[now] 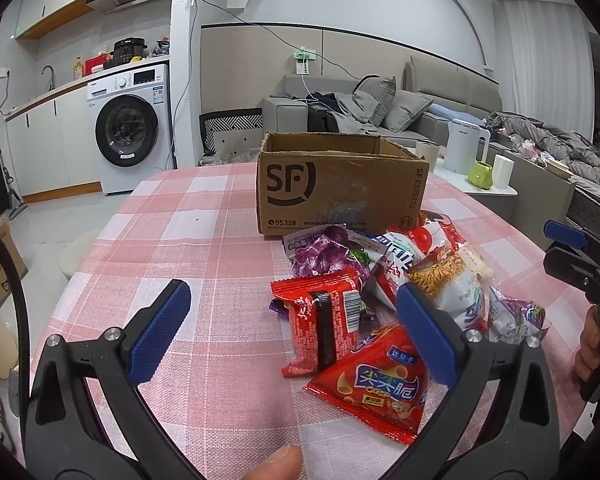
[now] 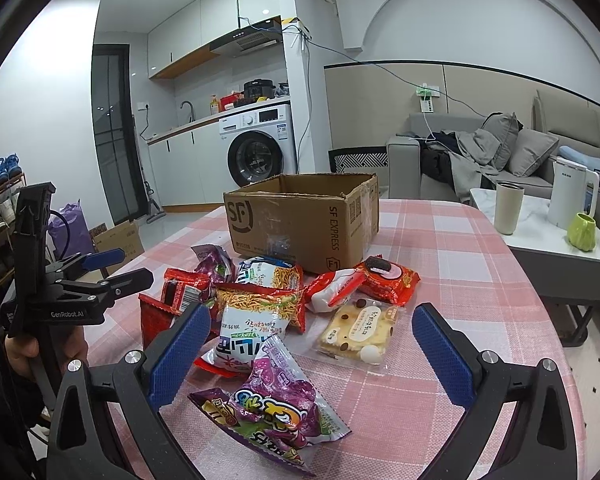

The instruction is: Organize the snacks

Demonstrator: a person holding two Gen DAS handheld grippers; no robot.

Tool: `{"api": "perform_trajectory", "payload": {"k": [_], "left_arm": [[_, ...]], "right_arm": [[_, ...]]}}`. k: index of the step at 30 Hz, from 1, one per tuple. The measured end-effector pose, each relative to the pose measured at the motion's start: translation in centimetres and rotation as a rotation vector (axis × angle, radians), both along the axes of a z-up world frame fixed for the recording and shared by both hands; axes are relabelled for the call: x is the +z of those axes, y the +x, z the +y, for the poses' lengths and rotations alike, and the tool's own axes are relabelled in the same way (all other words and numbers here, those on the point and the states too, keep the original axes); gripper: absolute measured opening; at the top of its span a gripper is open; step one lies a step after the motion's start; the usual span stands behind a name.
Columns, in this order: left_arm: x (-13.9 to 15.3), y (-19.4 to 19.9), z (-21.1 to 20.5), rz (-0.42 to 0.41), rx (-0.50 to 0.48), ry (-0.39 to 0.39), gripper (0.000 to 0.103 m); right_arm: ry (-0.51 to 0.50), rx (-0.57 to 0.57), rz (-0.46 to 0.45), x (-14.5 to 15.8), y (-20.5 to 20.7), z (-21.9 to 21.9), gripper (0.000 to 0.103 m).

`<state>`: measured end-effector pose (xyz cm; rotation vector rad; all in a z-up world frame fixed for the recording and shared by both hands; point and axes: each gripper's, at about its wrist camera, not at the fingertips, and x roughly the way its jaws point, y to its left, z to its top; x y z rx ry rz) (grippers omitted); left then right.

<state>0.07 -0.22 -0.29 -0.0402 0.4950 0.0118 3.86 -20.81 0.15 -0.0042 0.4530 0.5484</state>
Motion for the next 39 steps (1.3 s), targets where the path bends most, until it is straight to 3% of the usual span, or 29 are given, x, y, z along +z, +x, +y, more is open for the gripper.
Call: {"api": "perform_trajectory", "payload": {"k": [7,39], "left_arm": [[0.17,-0.22,-0.64,-0.009,-0.034,0.019,0.102],[0.13,-0.10,-0.86,-0.003,-0.012,0.041,0.102]], "right_arm": [[-0.002,-0.002,0.000,0.01,-0.02,0.06,0.103],[-0.047,-0.009,0.017,-0.31,0.42,0.72,0.103]]}}
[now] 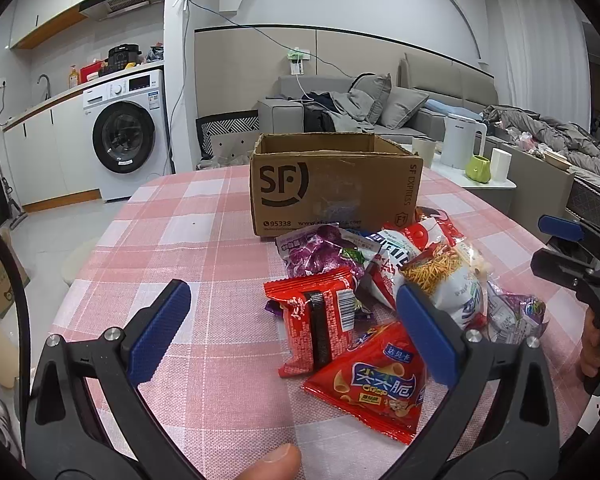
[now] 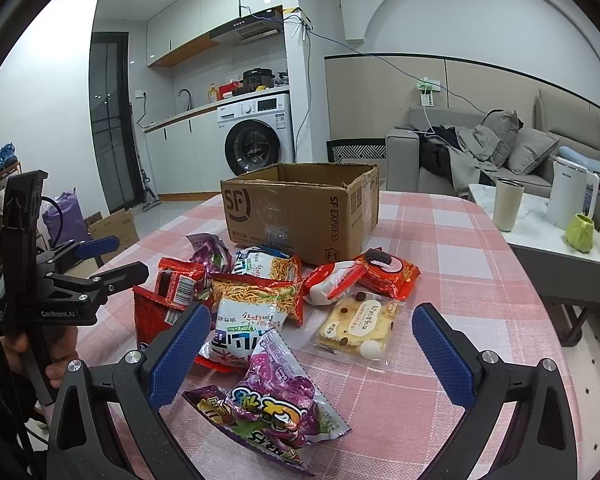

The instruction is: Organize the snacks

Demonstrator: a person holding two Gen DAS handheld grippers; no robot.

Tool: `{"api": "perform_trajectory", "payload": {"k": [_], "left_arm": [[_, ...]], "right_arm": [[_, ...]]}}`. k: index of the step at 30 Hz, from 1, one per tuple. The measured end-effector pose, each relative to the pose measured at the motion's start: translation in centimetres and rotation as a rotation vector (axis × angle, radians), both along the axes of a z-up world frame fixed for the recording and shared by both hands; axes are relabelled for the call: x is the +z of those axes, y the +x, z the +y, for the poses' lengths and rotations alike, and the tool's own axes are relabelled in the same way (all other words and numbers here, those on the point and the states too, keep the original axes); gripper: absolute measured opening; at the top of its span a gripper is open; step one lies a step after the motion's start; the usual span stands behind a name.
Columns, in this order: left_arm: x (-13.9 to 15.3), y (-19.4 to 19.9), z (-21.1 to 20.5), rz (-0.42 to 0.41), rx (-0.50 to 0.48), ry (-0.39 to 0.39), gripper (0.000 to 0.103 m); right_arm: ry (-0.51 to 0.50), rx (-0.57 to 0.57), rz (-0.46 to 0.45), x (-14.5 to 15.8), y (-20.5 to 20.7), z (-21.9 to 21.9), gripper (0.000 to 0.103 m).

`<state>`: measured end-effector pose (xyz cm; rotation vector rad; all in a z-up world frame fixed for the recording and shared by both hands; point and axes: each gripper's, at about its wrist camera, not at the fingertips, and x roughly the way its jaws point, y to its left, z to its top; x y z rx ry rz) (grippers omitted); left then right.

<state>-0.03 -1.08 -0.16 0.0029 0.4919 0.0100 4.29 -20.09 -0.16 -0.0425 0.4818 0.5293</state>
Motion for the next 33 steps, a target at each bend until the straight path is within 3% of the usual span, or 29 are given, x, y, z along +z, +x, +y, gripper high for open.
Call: {"api": "perform_trajectory", "payload": {"k": [5,13,20,33], "left_arm": [[0.1,-0.3,0.1,-0.014,0.002,-0.003,0.102],[0.1,-0.8,-1.5,-0.002,-0.097,0.008,0.102],[0.5,-1.3,-1.8,0.020,-0.171,-0.050,0.102],[-1.5,-0.1,-3.6,0.157,-0.233,0.004,0.102]], "right_arm": [[-0.006,0.002,0.023,-0.1,-0.2,0.2,0.103],[-0.001,0.008,0.090,-0.6,-0.7,-0.3,0.103],[0.006,0.034,0.138,-0.8,-1.8,-0.8,0.103],[-0.013,0.110,0.203,-1.5,-2.3,0.4,0.103]]}}
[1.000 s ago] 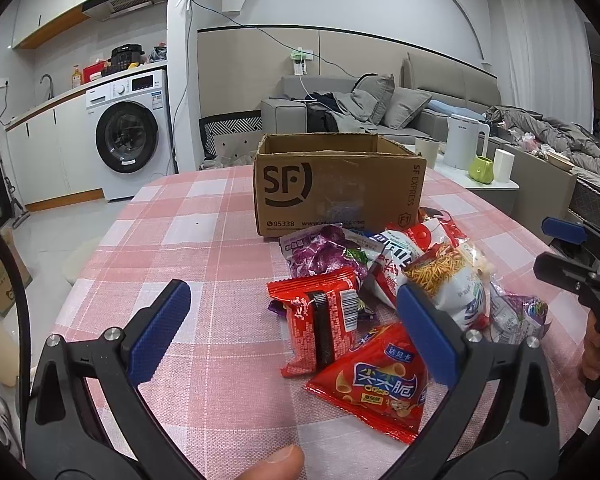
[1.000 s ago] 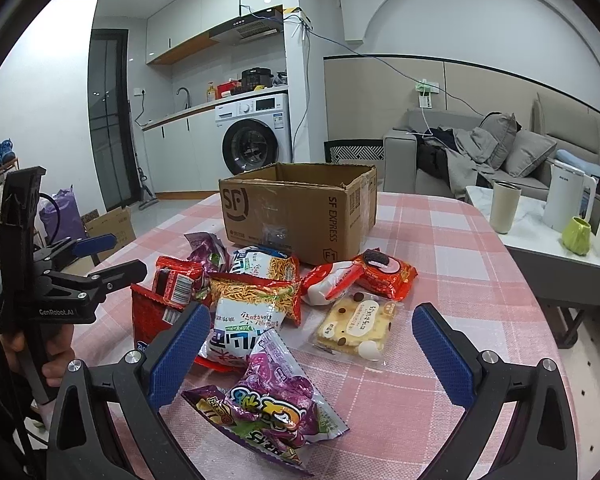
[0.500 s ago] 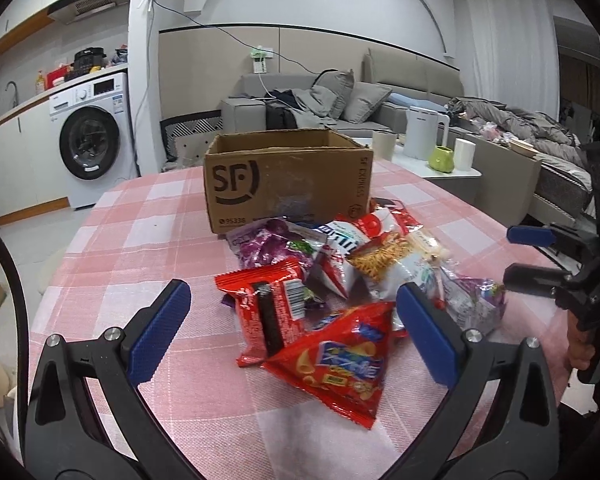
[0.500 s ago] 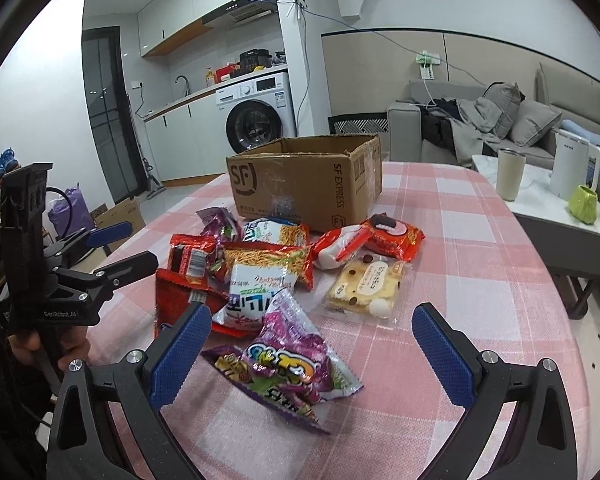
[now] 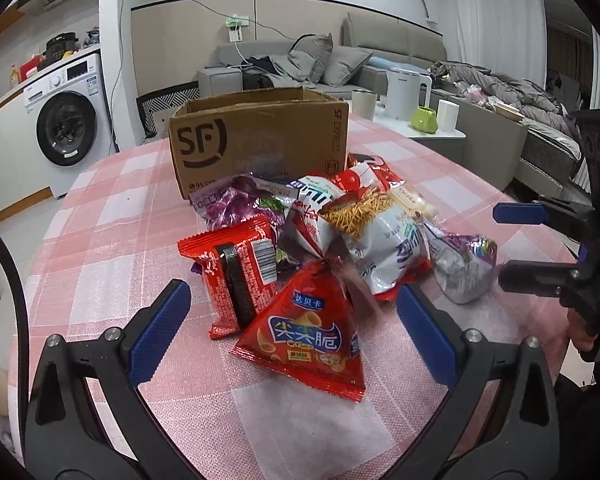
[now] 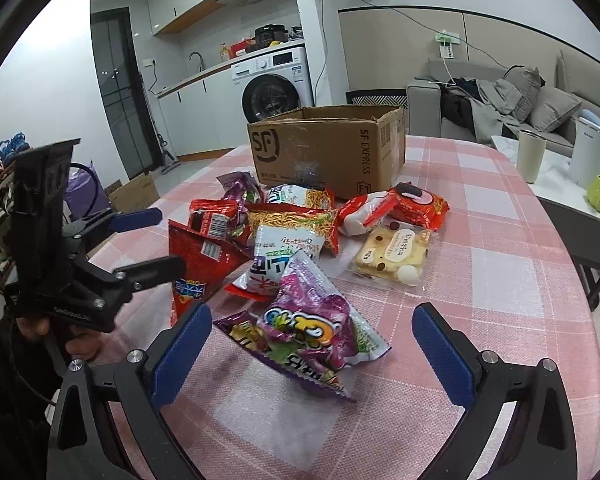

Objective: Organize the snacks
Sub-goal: 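Grasp the red chip bag with the left gripper while the right gripper grasps the purple candy bag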

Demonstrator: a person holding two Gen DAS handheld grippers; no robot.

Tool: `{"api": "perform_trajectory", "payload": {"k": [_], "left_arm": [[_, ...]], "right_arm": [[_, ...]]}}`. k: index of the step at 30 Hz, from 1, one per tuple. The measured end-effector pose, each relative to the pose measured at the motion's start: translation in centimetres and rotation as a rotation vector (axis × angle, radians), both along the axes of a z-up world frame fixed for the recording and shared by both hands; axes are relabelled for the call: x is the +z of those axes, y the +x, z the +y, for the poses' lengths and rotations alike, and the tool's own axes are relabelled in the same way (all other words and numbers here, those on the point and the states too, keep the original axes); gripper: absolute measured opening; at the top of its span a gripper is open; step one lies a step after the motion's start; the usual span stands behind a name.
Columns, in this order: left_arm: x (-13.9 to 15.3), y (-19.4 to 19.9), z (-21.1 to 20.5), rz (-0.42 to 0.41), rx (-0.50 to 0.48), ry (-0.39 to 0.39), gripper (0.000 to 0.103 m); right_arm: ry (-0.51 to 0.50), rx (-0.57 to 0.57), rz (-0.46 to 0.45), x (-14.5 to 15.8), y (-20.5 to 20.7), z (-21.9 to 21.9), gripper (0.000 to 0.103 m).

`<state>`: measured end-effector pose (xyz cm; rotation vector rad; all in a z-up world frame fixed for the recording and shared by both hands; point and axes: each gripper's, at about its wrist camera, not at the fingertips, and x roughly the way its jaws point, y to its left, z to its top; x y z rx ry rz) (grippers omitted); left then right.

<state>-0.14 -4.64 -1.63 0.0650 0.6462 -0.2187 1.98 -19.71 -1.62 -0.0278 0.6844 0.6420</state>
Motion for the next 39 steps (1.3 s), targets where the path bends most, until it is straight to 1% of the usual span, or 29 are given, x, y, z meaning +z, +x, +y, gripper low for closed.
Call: {"api": "perform_trajectory", "payload": {"k": [3,5,8,10,12,13,14,16,19,25,28,29,30,31,36,39], "left_arm": [[-0.4,0.6,0.1,0.038,0.005,0.005,0.102],[-0.8,1.0,0.2,0.062,0.009,0.005,0.102],[-1.2,1.5,0.4,0.096,0.000,-0.006,0.097],[-1.4,1.9,0.5,0.115,0.007,-0.006,0.090],[-1.8,2.2,0.6,0.142,-0.001,-0.013,0.083],[-2.0,2.3,0.6,0.155,-0.007,-0.018,0.079],[-2.2,2.4,0.5,0.167,-0.011,-0.020,0.077],[-2.5,2.6,0.4,0.181,-0.016,-0.019,0.071],[-2.7,2.5,0.3,0.198,-0.030,-0.030,0.064],[-2.4,2.4,0.5,0.192,-0.039,-0.054,0.051],[-2.3,2.3,0.7,0.190,-0.047,-0.071,0.048],[-2.2,2.3,0.8,0.187,-0.050,-0.078,0.048],[-2.2,2.2,0.8,0.183,-0.053,-0.084,0.047],[-2.1,2.1,0.9,0.179,-0.056,-0.089,0.046],[-1.9,2.0,0.9,0.170,-0.065,-0.098,0.043],[-1.8,1.9,0.9,0.161,-0.070,-0.104,0.043]], "right_arm": [[-0.005,0.022,0.006,0.0,-0.1,0.3,0.103],[-0.026,0.015,0.008,-0.1,-0.1,0.5,0.103],[-0.058,-0.001,0.038,-0.9,0.5,0.9,0.102],[-0.070,-0.014,0.057,-1.4,1.0,1.0,0.098],[-0.078,-0.031,0.075,-1.7,1.5,1.0,0.092],[-0.075,-0.034,0.084,-1.9,1.7,0.9,0.091],[-0.072,-0.035,0.093,-2.0,1.9,0.9,0.090],[-0.071,-0.038,0.097,-2.1,2.0,0.9,0.089],[-0.078,-0.042,0.103,-2.2,2.2,1.1,0.089],[-0.085,-0.051,0.136,-2.7,2.8,1.1,0.088],[-0.083,-0.061,0.159,-3.0,3.1,1.0,0.081],[-0.077,-0.062,0.174,-3.1,3.3,0.9,0.075],[-0.072,-0.064,0.178,-3.2,3.3,0.9,0.072],[-0.069,-0.068,0.175,-3.2,3.3,0.8,0.071],[-0.048,-0.067,0.153,-2.6,3.1,0.4,0.055],[-0.039,-0.064,0.142,-2.4,3.0,0.2,0.051]]}}
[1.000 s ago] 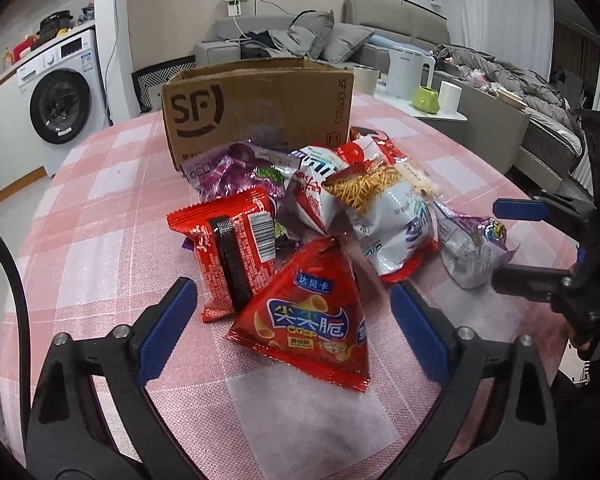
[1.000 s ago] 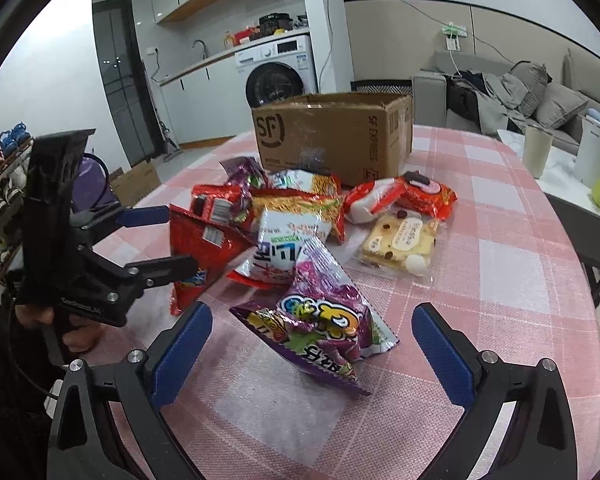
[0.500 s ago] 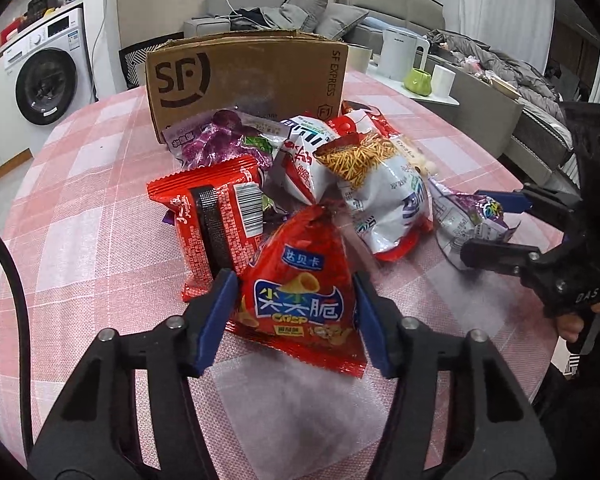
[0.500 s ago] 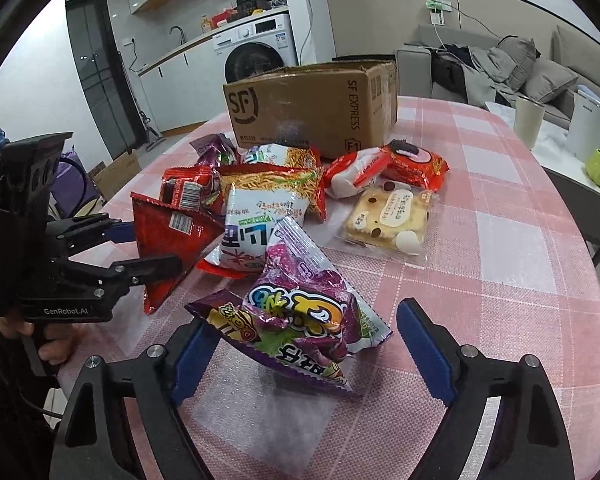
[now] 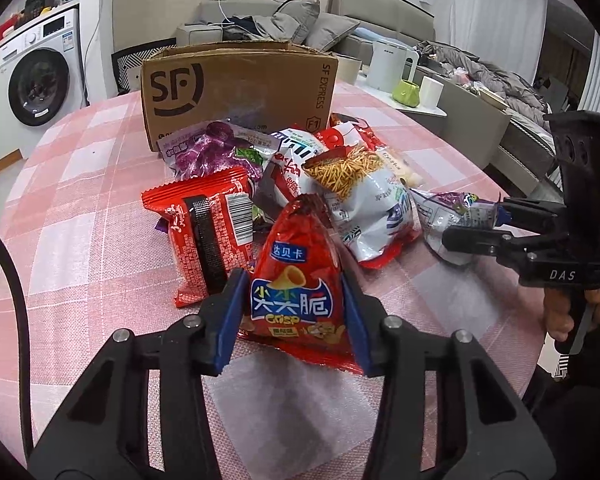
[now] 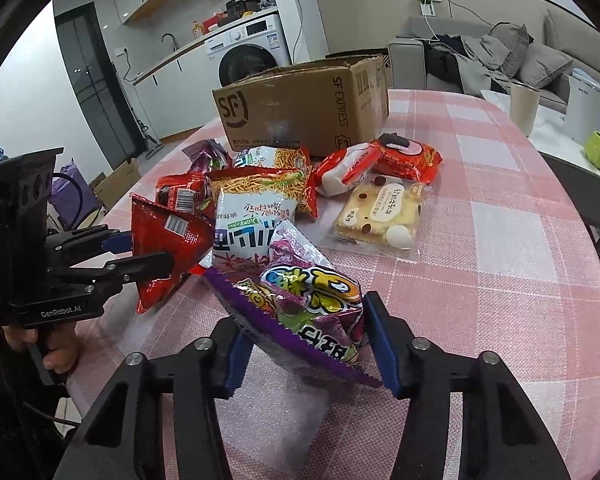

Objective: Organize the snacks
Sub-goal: 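Grasp the red chip bag with the left gripper while the right gripper grasps the purple candy bag, then lift both held bags and carry them over the open cardboard box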

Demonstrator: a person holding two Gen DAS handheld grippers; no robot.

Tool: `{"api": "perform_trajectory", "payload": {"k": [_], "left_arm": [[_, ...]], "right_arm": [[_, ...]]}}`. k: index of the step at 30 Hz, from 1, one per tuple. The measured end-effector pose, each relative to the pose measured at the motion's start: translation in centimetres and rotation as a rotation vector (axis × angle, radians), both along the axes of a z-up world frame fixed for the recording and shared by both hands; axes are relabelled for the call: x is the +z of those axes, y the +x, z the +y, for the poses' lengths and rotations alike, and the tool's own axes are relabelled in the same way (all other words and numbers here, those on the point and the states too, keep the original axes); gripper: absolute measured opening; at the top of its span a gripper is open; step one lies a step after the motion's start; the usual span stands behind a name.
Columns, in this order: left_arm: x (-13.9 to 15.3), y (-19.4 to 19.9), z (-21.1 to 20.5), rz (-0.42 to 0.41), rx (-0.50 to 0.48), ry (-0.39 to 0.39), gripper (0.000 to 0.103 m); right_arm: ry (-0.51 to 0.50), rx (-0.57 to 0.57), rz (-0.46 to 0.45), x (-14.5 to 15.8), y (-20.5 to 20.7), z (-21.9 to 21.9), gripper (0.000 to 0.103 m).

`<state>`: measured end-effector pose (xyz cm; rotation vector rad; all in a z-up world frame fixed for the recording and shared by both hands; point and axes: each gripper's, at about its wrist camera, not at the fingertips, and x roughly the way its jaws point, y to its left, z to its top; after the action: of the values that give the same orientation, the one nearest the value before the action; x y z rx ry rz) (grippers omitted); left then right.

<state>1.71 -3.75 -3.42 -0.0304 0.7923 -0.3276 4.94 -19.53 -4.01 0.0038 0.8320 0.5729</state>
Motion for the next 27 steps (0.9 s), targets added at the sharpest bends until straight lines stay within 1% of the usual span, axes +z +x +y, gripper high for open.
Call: {"api": "perform_trajectory", "payload": {"k": [3,12,19,27], "left_arm": [[0.1,-0.2,0.1,-0.010,-0.001,-0.005,0.042],[1.1,-0.7,0.8,-0.051,0.022,-0.035,0.041],[2.5,-1.3,1.3,-0.100,0.062,-0.048,0.041],[4.9,-1.5,2.0,-0.168,0.111,-0.054,0.041]], "right_arm": [[0.006,-0.001,-0.011,0.3,-0.1,-0.2,0.048],[0.043,-0.013,-0.058,1.8,-0.8,-0.7,0.048],[0.079,-0.023,-0.092,3.2,-1.3,-1.2,0.048],[0.111,-0.017,-0.123,4.7,-0.9,-1.3,0.048]]}}
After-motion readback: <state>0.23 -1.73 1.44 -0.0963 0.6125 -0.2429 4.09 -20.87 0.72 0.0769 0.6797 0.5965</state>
